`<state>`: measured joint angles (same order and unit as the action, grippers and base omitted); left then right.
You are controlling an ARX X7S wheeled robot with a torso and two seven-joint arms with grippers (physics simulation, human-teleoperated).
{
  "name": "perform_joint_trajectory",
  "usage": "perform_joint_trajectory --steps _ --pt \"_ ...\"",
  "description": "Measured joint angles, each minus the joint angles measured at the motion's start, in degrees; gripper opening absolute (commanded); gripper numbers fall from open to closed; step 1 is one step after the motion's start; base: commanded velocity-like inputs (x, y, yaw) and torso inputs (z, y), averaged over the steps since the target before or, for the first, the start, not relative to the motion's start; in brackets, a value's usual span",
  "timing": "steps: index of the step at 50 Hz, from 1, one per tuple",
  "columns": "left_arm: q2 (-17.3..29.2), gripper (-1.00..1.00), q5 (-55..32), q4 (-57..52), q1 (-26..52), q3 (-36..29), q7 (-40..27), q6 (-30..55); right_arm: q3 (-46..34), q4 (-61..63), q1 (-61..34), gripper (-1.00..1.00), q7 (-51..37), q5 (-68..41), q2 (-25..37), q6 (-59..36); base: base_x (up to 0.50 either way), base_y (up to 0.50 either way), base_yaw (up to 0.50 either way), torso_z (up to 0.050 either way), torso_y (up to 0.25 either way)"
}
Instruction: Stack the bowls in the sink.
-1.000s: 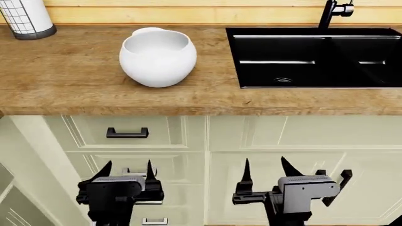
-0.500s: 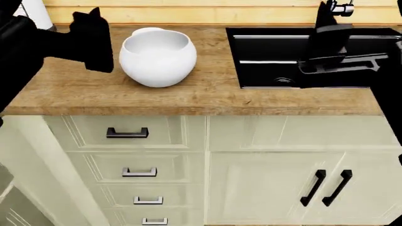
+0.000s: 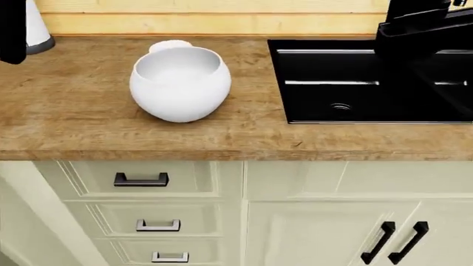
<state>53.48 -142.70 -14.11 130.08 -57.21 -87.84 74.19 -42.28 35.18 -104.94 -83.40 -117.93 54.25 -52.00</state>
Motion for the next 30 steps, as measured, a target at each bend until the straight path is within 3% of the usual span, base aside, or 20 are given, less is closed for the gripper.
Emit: perform_joint_trajectory --steps 30 --pt "0.09 1.00 -3.86 1.88 3.85 -5.59 -1.02 0.04 -5.48 -2.85 -3.76 1.00 1.39 2.29 -3.77 -2.76 0.50 0.22 0.00 0.000 0.001"
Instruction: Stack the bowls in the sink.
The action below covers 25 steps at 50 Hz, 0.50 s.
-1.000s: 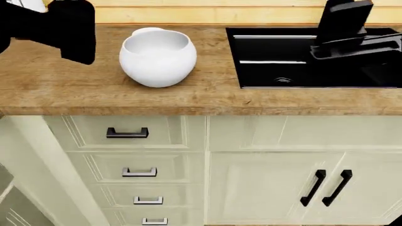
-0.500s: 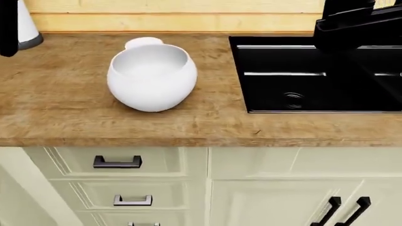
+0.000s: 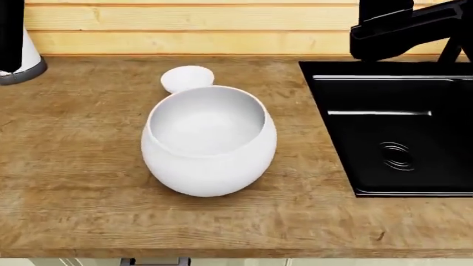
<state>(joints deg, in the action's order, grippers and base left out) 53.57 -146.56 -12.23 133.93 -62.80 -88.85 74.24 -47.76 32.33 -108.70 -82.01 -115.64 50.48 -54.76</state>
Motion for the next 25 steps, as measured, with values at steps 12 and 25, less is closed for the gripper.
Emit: perform_joint_trajectory --steps 12,25 --pt "-1.76 1.00 -0.23 1.11 -0.23 0.31 0.47 0.10 -0.38 -0.30 0.24 1.00 0.47 0.44 0.08 0.25 0.50 0.08 0.00 0.000 0.001" --pt "-2.90 1.00 -0.06 1.59 -0.74 1.07 1.23 0.22 -0.13 -0.58 1.35 1.00 0.39 -0.11 1.16 1.95 0.50 -0.16 0.00 0.000 0.002"
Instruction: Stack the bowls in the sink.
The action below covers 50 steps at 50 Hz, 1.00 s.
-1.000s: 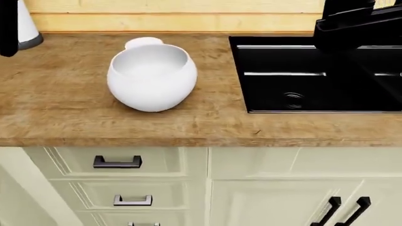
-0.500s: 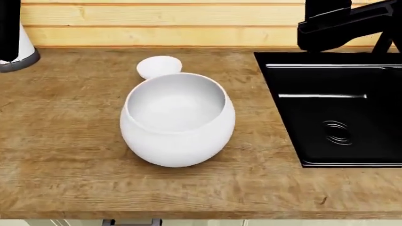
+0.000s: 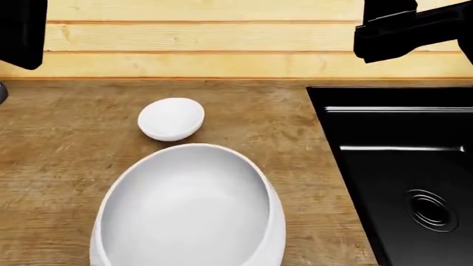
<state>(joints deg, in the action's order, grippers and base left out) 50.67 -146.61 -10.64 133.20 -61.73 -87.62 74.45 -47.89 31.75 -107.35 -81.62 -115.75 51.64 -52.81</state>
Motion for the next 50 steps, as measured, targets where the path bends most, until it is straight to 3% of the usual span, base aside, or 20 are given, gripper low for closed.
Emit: perform_joint_trajectory --steps 15,30,50 --pt "0.91 1.00 -5.28 -1.95 -0.45 -0.81 0.73 -2.33 -1.17 0.01 0.15 1.00 -1.66 -0.73 -0.19 0.47 0.13 -0.05 0.00 0.000 0.001" --pt "4.26 1.00 -15.65 -7.34 -4.17 0.41 6.00 -11.10 -3.07 -0.55 0.57 1.00 -2.79 -1.39 -0.84 0.62 0.00 0.00 0.00 0.000 0.000" --pt "5.71 1.00 -18.18 -12.54 -11.08 -0.62 11.14 -14.77 -4.84 -0.20 1.64 1.00 -2.84 -0.54 -0.71 0.88 0.00 0.00 0.00 0.000 0.000"
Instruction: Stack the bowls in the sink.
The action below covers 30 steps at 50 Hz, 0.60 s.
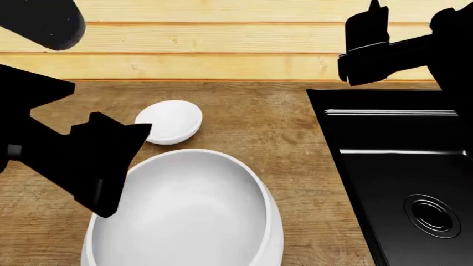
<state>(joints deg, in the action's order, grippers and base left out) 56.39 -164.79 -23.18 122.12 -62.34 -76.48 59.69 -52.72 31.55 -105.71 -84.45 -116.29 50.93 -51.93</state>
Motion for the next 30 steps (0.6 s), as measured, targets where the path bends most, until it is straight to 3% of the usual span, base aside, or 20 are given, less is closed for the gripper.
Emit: perform_joint_trajectory --steps 30 --pt "-1.63 1.00 -1.94 -0.16 -4.73 -8.03 -0.66 1.61 -1.15 0.87 1.55 1.00 1.41 1.62 1.25 0.46 0.00 0.00 0.00 0.000 0.000"
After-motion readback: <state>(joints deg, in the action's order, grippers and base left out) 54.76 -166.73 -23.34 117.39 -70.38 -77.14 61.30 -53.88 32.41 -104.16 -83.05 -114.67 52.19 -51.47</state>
